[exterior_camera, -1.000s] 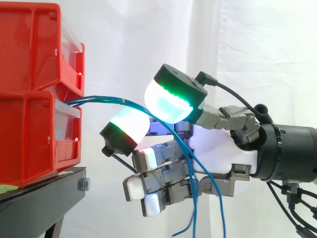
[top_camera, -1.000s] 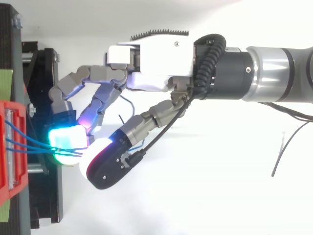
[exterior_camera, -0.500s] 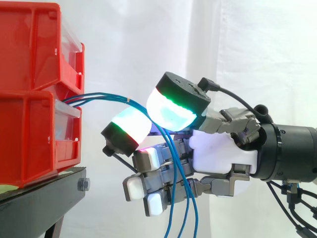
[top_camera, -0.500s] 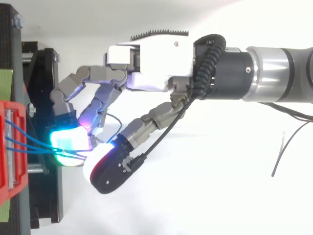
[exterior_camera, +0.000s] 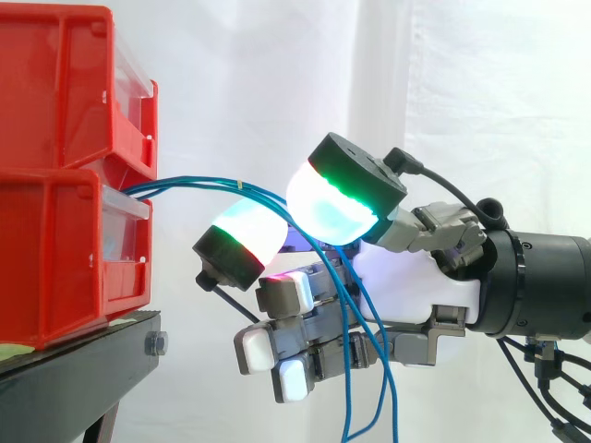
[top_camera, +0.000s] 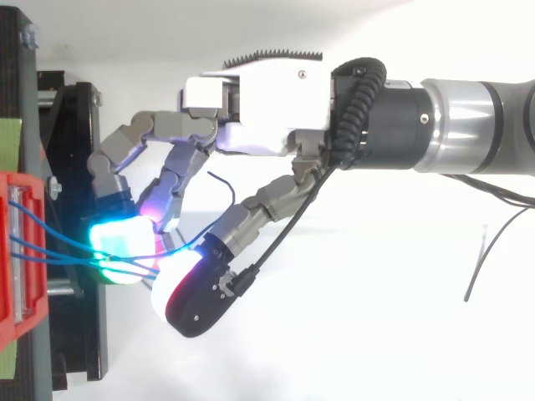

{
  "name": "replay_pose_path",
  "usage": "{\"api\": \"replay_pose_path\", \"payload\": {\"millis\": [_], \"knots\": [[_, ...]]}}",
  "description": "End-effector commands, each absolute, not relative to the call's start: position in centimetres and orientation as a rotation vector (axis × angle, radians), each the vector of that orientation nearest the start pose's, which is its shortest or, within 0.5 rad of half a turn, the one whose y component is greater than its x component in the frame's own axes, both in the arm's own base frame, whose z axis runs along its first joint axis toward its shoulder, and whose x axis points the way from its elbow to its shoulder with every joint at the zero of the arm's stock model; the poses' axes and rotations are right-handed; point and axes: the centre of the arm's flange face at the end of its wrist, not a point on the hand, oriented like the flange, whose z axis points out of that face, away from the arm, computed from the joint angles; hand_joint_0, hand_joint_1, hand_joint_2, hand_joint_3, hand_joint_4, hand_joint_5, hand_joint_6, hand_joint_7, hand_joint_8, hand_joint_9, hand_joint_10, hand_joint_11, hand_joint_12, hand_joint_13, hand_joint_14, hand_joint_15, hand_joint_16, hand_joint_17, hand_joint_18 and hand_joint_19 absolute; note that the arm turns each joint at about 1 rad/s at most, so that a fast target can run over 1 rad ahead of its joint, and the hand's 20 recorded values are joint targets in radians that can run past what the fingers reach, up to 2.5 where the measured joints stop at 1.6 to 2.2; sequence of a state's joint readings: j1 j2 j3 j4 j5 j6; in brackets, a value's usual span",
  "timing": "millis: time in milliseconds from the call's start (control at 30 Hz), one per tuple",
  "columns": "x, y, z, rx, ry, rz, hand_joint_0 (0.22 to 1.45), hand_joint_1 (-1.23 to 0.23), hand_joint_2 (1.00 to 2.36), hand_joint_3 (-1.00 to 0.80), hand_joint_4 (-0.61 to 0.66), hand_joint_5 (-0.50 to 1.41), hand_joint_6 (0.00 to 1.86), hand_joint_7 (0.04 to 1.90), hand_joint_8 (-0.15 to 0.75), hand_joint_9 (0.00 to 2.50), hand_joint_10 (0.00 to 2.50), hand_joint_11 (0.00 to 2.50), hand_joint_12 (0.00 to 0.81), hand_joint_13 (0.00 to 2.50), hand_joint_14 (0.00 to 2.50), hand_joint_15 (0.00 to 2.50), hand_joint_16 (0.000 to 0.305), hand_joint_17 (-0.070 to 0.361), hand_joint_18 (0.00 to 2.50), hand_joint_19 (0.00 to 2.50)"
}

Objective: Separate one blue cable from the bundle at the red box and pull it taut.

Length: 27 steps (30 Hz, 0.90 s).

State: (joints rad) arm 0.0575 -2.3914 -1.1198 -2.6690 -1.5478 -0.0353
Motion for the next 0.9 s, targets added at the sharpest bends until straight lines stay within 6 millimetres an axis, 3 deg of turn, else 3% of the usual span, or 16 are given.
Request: {"api": "replay_pose_path", "payload": {"millis": [0, 267, 433, 633, 867], "knots": [[79.23, -9.08, 22.16, 1.095, 1.170, 1.257, 0.56, -0.81, 1.00, -0.50, 0.07, -0.13, 0.82, 1.07, 0.309, 1.10, 0.02, 0.94, 0.365, 0.90, 0.02, 0.61, 0.047, 0.105, 0.80, 0.71], [79.22, -9.08, 22.28, 1.094, 1.169, 1.257, 0.53, -0.76, 1.00, -0.50, 0.09, -0.11, 0.78, 1.08, 0.321, 1.14, 0.02, 0.94, 0.372, 0.91, 0.02, 0.61, 0.048, 0.108, 0.82, 0.72], [79.23, -9.06, 22.16, 1.094, 1.171, 1.258, 0.62, -0.75, 1.00, -0.50, 0.05, -0.11, 0.77, 1.14, 0.312, 1.13, 0.02, 0.93, 0.360, 0.90, 0.02, 0.62, 0.046, 0.103, 0.79, 0.74], [79.21, -9.17, 22.14, 1.095, 1.173, 1.257, 0.60, -0.82, 1.02, -0.19, -0.01, -0.14, 0.84, 1.17, 0.318, 1.11, 0.02, 0.94, 0.369, 0.91, 0.02, 0.62, 0.047, 0.105, 0.81, 0.74], [79.18, -9.29, 22.26, 1.095, 1.170, 1.256, 0.62, -0.88, 1.02, -0.12, -0.09, -0.16, 0.88, 1.16, 0.317, 1.07, 0.02, 0.95, 0.373, 0.89, 0.02, 0.61, 0.047, 0.106, 0.80, 0.74]]}}
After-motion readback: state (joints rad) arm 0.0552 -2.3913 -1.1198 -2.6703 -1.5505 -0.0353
